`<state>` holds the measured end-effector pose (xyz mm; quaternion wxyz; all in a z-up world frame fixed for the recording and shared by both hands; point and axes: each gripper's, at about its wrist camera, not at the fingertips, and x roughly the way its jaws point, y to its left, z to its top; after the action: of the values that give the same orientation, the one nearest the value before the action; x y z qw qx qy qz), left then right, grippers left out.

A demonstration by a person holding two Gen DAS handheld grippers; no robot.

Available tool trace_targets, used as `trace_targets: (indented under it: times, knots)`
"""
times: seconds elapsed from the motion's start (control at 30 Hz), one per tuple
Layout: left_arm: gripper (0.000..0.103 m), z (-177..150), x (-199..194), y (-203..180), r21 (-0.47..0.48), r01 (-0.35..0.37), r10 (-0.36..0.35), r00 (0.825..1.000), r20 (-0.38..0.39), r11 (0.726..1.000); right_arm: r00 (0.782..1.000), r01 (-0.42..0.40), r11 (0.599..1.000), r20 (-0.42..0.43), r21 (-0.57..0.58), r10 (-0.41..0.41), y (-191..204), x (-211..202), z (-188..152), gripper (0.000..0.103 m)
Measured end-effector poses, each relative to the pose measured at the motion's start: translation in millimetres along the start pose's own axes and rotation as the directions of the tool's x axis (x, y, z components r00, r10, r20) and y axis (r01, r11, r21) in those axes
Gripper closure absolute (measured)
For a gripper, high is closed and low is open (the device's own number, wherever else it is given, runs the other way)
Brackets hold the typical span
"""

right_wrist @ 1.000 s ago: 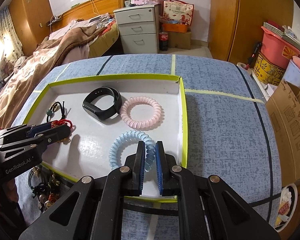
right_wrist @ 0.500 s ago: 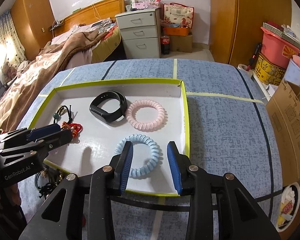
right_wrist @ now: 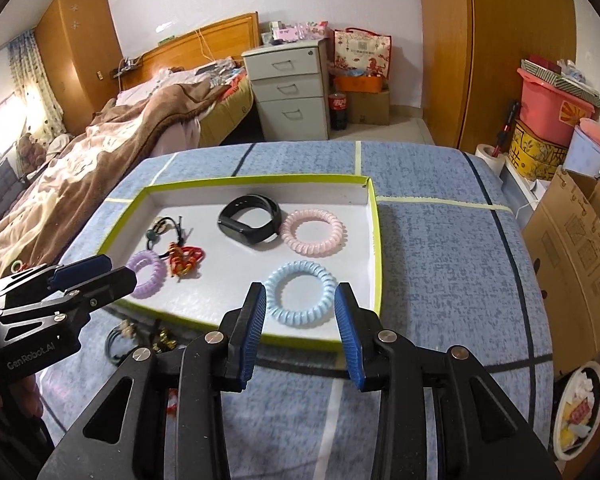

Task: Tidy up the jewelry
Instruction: 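Withdraw both open grippers from the box toward the remaining charms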

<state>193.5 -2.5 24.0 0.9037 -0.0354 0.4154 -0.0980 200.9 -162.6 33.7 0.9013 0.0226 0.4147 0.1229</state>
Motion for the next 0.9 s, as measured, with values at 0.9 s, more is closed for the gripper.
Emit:
trace_targets:
  times: [0.9]
  knots:
    - [0.051,-75.9,-52.1,50.1,-0.137,0.009,-0.005,1.000,0.026,0.991,0.990,-0.133,0.988,-0.051,-0.073,0.129,44.5,-10.9,-54.6,0.054]
